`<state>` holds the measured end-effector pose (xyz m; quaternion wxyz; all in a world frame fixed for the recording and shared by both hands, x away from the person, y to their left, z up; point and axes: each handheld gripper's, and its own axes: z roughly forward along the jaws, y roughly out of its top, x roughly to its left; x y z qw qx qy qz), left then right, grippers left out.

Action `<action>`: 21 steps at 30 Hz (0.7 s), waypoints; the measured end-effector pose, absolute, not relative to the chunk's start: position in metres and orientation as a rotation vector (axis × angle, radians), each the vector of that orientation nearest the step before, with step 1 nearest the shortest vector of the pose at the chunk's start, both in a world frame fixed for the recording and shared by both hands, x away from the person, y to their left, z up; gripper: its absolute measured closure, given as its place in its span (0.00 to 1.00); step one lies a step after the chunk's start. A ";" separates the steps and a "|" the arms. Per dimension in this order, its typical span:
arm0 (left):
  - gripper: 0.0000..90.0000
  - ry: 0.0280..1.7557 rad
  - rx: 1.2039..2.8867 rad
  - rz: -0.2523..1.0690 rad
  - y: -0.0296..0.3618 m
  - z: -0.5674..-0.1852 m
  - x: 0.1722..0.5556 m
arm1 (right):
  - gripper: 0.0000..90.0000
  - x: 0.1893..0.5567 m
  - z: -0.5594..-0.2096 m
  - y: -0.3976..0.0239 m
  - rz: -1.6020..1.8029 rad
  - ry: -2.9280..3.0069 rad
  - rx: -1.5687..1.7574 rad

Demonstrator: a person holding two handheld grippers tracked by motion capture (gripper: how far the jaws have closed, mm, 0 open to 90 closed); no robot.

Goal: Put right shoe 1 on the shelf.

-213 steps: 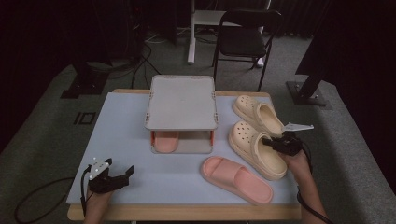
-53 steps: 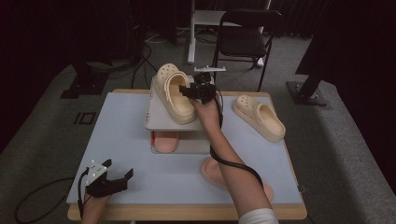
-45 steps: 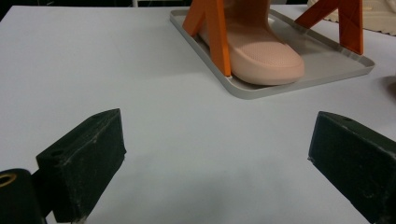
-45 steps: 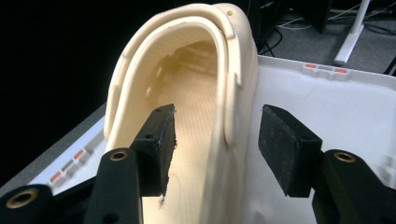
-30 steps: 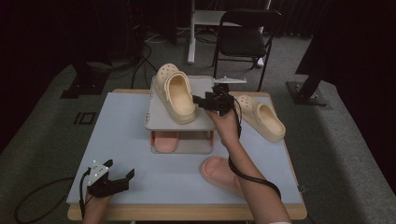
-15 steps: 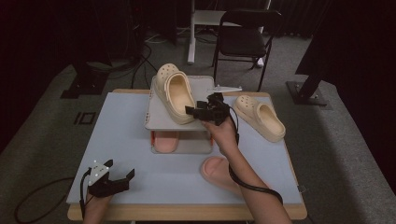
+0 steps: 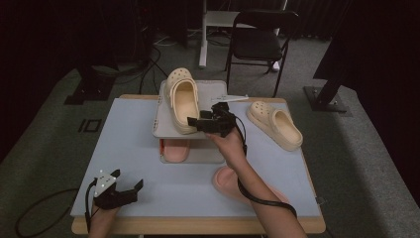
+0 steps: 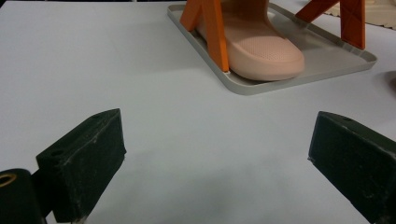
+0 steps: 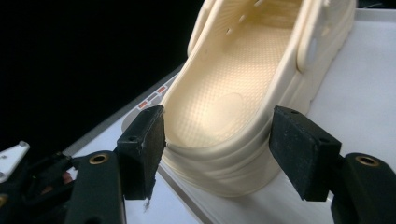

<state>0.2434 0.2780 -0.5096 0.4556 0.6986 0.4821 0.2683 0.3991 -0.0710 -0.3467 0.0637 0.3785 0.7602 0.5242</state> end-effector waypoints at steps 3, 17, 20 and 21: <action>0.04 1.189 1.723 0.660 0.278 -0.510 0.244 | 0.39 0.397 -0.345 -0.064 1.597 2.319 1.117; 0.04 1.186 1.723 0.662 0.279 -0.509 0.243 | 0.39 0.398 -0.342 -0.038 1.579 2.341 1.068; 0.04 1.187 1.723 0.663 0.280 -0.509 0.243 | 0.39 0.400 -0.343 -0.041 1.596 2.341 1.089; 0.04 1.188 1.721 0.661 0.280 -0.509 0.243 | 0.39 0.401 -0.343 -0.042 1.601 2.341 1.090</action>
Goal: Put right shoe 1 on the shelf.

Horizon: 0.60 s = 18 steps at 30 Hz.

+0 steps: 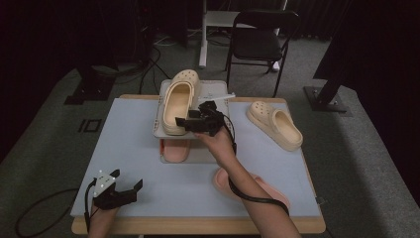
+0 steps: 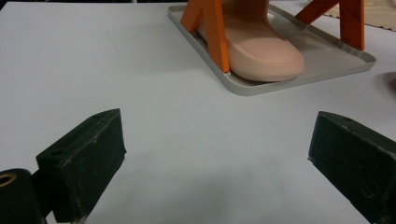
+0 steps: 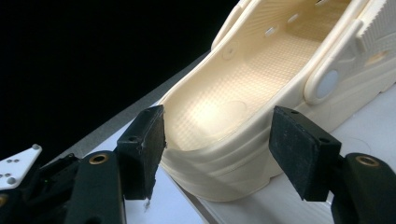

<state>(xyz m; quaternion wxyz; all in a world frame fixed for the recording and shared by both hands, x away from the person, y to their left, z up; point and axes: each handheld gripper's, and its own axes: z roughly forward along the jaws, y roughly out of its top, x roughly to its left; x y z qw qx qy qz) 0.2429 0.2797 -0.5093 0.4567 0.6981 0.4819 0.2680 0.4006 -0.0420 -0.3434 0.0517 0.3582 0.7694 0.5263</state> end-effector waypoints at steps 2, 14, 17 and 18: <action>0.04 1.189 1.719 0.661 0.280 -0.510 0.243 | 0.39 0.400 -0.344 -0.045 1.606 2.340 1.086; 0.04 1.190 1.719 0.657 0.279 -0.510 0.244 | 0.35 0.395 -0.344 -0.062 1.605 2.312 1.059; 0.04 1.191 1.716 0.657 0.279 -0.510 0.243 | 0.34 0.392 -0.342 -0.068 1.616 2.302 1.058; 0.04 1.191 1.716 0.657 0.279 -0.510 0.243 | 0.34 0.392 -0.342 -0.068 1.616 2.302 1.058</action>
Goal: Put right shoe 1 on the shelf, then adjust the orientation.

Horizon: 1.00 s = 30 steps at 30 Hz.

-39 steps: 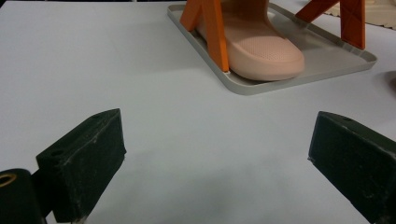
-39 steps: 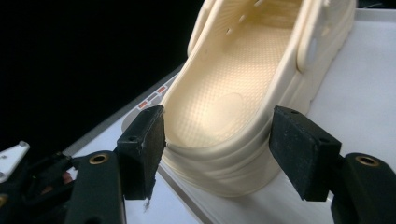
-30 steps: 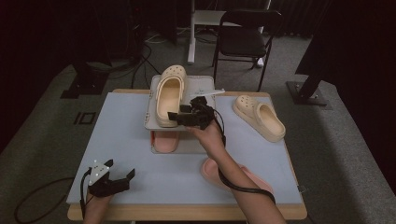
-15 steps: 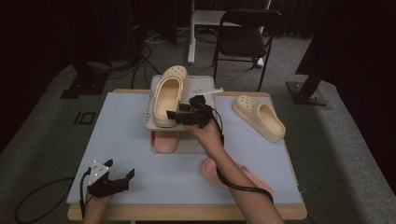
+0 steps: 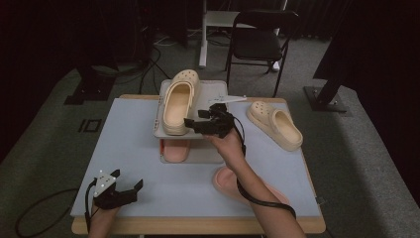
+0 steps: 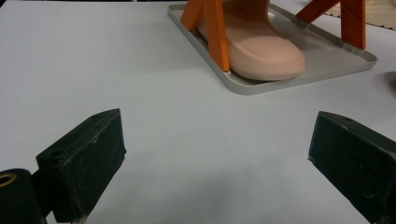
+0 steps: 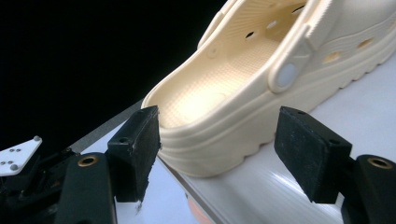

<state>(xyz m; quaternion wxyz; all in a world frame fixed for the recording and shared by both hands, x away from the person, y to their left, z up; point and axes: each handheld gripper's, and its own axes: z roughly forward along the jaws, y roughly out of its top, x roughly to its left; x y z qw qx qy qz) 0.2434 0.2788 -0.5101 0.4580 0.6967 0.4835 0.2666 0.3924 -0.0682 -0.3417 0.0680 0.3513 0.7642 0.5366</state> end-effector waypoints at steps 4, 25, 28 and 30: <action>0.04 1.192 1.718 0.658 0.278 -0.510 0.244 | 0.33 0.386 -0.339 -0.083 1.621 2.276 1.050; 0.04 1.199 1.713 0.654 0.279 -0.511 0.245 | 0.33 0.349 -0.350 -0.161 1.598 2.208 1.056; 0.04 1.197 1.717 0.653 0.278 -0.511 0.245 | 0.33 0.346 -0.356 -0.171 1.579 2.203 1.052; 0.04 1.195 1.718 0.655 0.278 -0.511 0.245 | 0.33 0.344 -0.360 -0.176 1.569 2.206 1.041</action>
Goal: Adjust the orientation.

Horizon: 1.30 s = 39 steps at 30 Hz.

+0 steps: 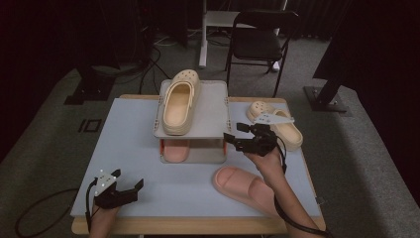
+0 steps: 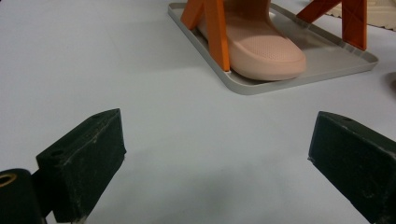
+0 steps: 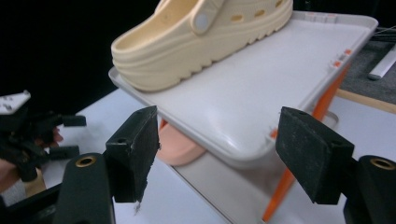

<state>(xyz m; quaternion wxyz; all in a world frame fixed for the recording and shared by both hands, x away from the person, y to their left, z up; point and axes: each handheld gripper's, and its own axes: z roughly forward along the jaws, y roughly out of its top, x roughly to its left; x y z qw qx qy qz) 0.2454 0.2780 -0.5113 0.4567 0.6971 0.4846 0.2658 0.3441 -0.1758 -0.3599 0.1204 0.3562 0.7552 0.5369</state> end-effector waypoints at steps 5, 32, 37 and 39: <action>0.04 1.191 1.725 0.654 0.278 -0.512 0.246 | 0.33 0.339 -0.372 -0.190 1.543 2.211 1.034; 0.04 1.186 1.724 0.648 0.275 -0.513 0.246 | 0.33 0.318 -0.439 -0.254 1.431 2.268 1.144; 0.04 1.186 1.725 0.646 0.275 -0.513 0.247 | 0.33 0.313 -0.450 -0.259 1.417 2.294 1.160; 0.04 1.187 1.723 0.647 0.275 -0.513 0.247 | 0.33 0.311 -0.453 -0.262 1.414 2.304 1.169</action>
